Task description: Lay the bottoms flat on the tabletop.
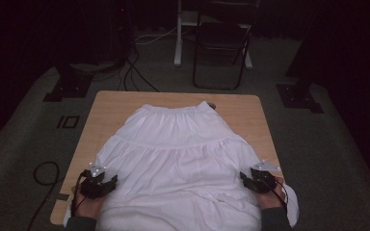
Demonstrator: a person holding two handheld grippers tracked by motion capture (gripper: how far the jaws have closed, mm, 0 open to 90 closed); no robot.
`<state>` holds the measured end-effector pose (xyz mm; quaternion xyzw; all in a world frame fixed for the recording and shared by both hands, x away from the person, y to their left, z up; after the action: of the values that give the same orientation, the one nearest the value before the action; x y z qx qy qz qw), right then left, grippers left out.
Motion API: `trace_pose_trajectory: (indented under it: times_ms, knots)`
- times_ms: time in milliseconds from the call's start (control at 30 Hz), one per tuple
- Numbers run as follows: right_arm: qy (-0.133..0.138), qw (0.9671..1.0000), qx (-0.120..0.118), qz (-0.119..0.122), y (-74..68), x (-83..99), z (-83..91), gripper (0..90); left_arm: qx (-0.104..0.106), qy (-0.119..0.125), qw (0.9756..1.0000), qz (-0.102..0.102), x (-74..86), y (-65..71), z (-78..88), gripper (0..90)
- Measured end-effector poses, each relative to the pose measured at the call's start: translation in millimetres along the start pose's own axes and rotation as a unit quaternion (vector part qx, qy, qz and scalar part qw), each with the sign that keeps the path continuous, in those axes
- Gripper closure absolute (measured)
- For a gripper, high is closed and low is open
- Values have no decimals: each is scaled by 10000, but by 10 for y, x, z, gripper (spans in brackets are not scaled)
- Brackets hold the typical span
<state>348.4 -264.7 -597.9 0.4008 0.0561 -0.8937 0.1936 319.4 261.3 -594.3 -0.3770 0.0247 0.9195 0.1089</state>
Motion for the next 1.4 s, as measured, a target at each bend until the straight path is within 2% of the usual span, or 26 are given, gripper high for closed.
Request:
trace_pose_trajectory:
  times_ms: [33, 67, 100, 167, 200, 233, 267, 367, 400, 433, 467, 567, 633, 767, 867, 900, 1000, 1133, 1167, 1233, 1333, 1400]
  knots:
    - [1, 10000, -7, -12, 1, 1, -1, 476, -115, -9, 9999, 18, 46, -87, 46, 461]
    - [1, 10000, -7, -12, 1, 1, -1, 476, -115, -9, 9999, 18, 46, -87, 46, 461]
    - [-1, 10000, -22, -12, 3, 0, -2, 474, -343, -48, 9994, 31, 122, -241, 123, 461]
    - [-1, 10000, -53, -24, 9, 0, -4, 470, -556, -67, 9984, 65, 182, -370, 186, 465]
    - [1, 10000, -57, -29, 10, 1, -5, 470, -796, -94, 9967, 115, 239, -506, 250, 477]
    - [1, 10000, -57, -29, 10, 1, -5, 470, -796, -94, 9967, 115, 239, -506, 250, 480]
    - [0, 10000, -57, -26, 10, 0, -5, 468, -955, -97, 9953, 135, 260, -580, 287, 490]
    - [-1, 10000, -56, -38, 12, -1, -7, 468, -1058, 34, 9939, 297, 226, -654, 364, 490]
    - [-3, 10000, -43, -45, 17, -2, -8, 467, -1219, 131, 9921, 263, 155, -672, 419, 482]
    - [-3, 10000, -43, -45, 17, -2, -8, 467, -1219, 131, 9921, 263, 155, -672, 419, 479]
    - [-4, 10000, -43, -50, 23, -1, -9, 466, -1272, 258, 9912, 266, 67, -662, 470, 472]
    - [-6, 10000, -40, -67, 28, -3, -11, 466, -1270, 386, 9909, 240, -25, -631, 507, 466]
    - [-25, 10000, 29, -63, 34, -11, -14, 468, -1197, 506, 9912, 230, -111, -579, 515, 457]
    - [22, 9999, 137, 13, 3, -57, -4, 472, -918, 569, 9940, 181, -216, -431, 411, 451]
    - [201, 9997, 118, 22, -32, -148, 22, 465, -564, 552, 9967, 163, -250, -278, 239, 450]
    - [254, 9996, 106, 29, -42, -184, 19, 458, -510, 517, 9972, 150, -252, -243, 187, 449]
    - [256, 9996, 135, 66, -37, -255, -78, 435, -245, 410, 9989, 12, -272, -93, -12, 439]
    - [137, 9998, 172, -36, 28, -253, -210, 424, -73, 313, 9994, -141, -348, 52, -231, 427]
    - [40, 9999, 144, -45, 47, -228, -254, 415, -48, 292, 9994, -155, -363, 78, -275, 427]
    - [102, 9996, -21, -262, 71, -216, -271, 423, -14, 240, 9995, -190, -366, 114, -364, 427]
    - [92, 9995, 14, -297, 103, -170, -220, 456, 207, 376, 9991, -3, -369, 114, -404, 416]
    - [42, 9995, 41, -313, 111, -140, -180, 490, 215, 440, 9988, -22, -352, 108, -395, 415]
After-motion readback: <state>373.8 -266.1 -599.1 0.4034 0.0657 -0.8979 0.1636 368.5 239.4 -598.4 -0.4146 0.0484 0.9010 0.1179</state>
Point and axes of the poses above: each handheld gripper's, and its own axes: z roughly backward along the jaws, x roughly out of its underside, y roughly to its right, the point moved 8 cm from there along -z, roughly forward along the jaws, and after that the axes turned 2 degrees about y, right-handed, at the moved point
